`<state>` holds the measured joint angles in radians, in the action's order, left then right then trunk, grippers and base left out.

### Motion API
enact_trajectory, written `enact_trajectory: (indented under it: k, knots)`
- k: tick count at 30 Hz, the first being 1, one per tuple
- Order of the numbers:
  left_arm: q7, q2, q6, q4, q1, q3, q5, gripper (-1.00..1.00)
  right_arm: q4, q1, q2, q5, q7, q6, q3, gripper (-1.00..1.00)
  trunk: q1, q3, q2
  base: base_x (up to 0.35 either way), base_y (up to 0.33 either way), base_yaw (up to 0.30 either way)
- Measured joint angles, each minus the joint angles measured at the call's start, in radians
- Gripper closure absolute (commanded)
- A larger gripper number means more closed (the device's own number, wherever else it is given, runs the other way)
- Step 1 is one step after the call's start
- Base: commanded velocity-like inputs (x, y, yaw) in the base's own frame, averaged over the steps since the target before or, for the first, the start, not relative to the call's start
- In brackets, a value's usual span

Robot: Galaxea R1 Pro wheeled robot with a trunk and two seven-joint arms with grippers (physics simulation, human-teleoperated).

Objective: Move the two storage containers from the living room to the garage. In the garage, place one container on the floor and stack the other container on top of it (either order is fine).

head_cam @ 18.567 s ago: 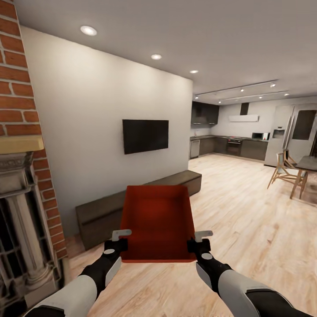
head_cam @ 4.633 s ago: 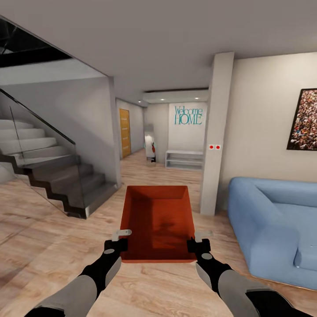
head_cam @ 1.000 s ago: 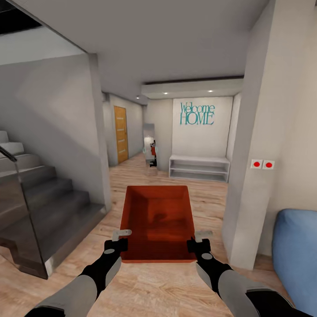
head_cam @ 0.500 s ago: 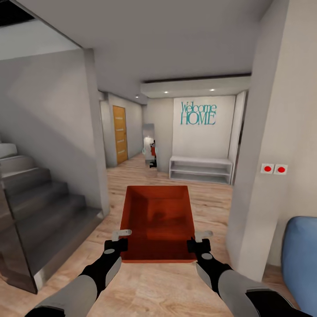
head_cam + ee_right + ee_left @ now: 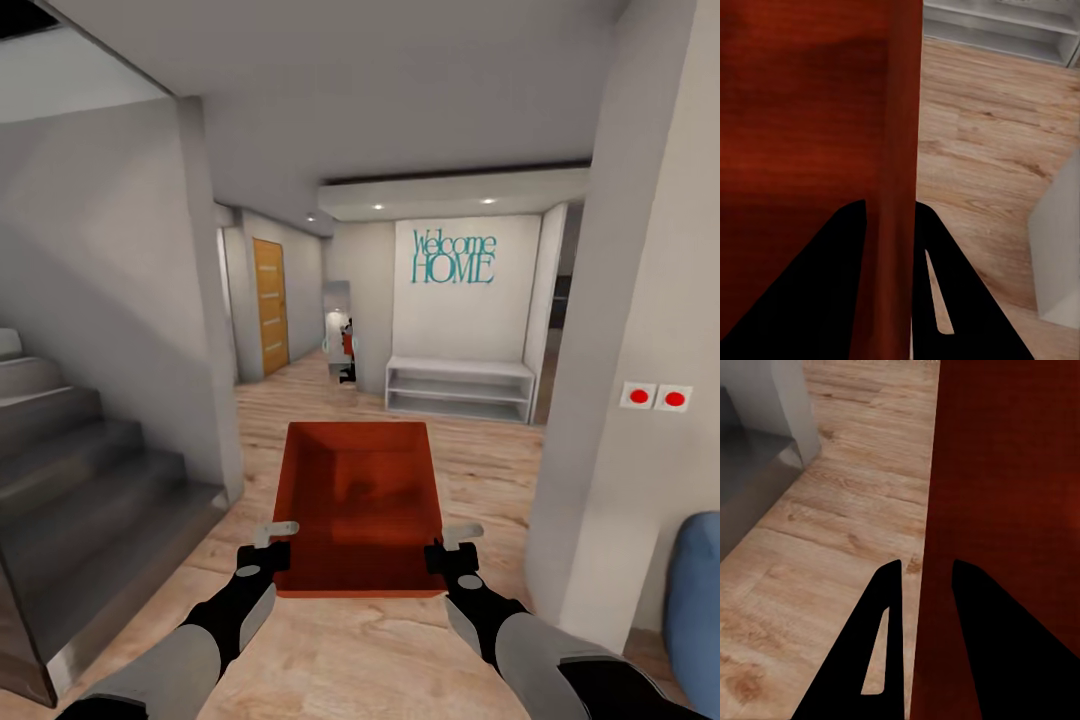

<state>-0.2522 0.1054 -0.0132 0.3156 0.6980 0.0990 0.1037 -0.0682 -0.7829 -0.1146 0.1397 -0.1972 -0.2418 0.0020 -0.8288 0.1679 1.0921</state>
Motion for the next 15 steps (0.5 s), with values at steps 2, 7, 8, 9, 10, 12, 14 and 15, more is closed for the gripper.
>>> enact_trajectory:
  k: [2, 7, 8, 9, 10, 12, 14, 15]
  knots:
    - [0.000, 0.000, 0.000, 0.000, 0.000, 0.000, 0.000, 1.00, 0.000, 0.000, 0.000, 0.000, 0.000, 0.000, 0.000, 1.00, 0.000, 0.000, 0.000, 0.322, 0.000, 0.000]
    - [0.000, 0.000, -0.001, 0.000, 0.000, 0.000, 0.000, 1.00, 0.000, 0.000, 0.000, -0.001, 0.000, -0.001, 0.001, 1.00, 0.000, 0.000, 0.000, 0.322, 0.000, 0.000]
    - [0.000, 0.000, -0.001, 0.000, 0.000, 0.000, 0.000, 1.00, 0.000, 0.000, 0.000, 0.000, 0.000, -0.001, 0.001, 1.00, 0.000, 0.000, 0.000, 0.322, 0.000, 0.000]
    - [0.000, 0.000, -0.002, 0.000, 0.000, 0.000, 0.000, 1.00, 0.000, 0.000, 0.000, 0.000, 0.000, -0.001, 0.001, 1.00, 0.000, 0.000, 0.000, 0.322, 0.000, 0.000]
    - [0.000, 0.000, -0.002, 0.000, 0.000, -0.001, 0.000, 1.00, 0.000, 0.000, 0.000, -0.001, 0.000, -0.001, 0.001, 1.00, 0.000, 0.000, 0.000, 0.322, 0.000, 0.000]
    - [0.001, 0.000, -0.002, 0.000, 0.000, -0.001, 0.000, 1.00, 0.000, 0.000, 0.000, -0.001, -0.001, -0.002, 0.001, 1.00, 0.000, 0.000, 0.000, 0.322, 0.000, 0.000]
    - [0.001, -0.001, -0.002, 0.000, 0.000, -0.001, -0.001, 1.00, 0.000, 0.000, -0.001, -0.001, -0.001, -0.002, 0.001, 1.00, 0.000, 0.000, 0.000, 0.322, 0.000, 0.000]
    - [0.001, -0.001, -0.002, 0.000, 0.000, -0.001, -0.001, 1.00, 0.000, 0.000, -0.001, -0.002, -0.001, -0.002, 0.002, 1.00, 0.000, 0.000, 0.000, 0.322, 0.000, 0.000]
